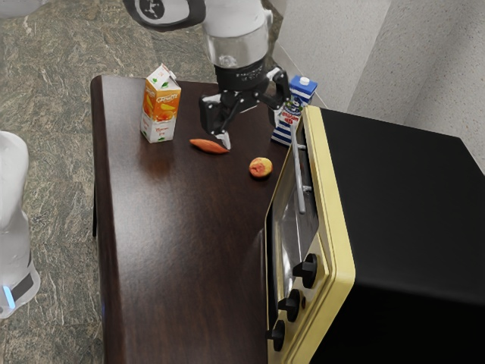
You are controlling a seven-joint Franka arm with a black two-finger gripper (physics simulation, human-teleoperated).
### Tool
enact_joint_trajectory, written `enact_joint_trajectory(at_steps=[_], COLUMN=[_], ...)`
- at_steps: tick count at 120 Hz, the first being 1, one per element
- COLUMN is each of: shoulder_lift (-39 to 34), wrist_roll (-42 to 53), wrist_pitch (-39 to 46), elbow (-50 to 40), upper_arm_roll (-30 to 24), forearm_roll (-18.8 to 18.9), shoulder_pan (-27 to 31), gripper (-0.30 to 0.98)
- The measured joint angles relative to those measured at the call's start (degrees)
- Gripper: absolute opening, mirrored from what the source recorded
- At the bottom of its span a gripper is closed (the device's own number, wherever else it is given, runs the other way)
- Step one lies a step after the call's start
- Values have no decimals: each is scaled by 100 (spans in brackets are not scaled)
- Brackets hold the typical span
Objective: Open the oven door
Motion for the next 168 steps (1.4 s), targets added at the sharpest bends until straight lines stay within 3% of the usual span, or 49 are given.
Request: enact_joint_trajectory(at_steps=[64,102,168], shoulder_lift=[272,278,461], wrist_roll=[1741,2238,2843], wrist_pitch=[693,836,1085], elbow=[-118,-300,-292], upper_arm_roll=[-216,-222,-219], forearm_roll=[-134,-346,-293], shoulder_pan=[31,96,469], gripper=[69,69,69])
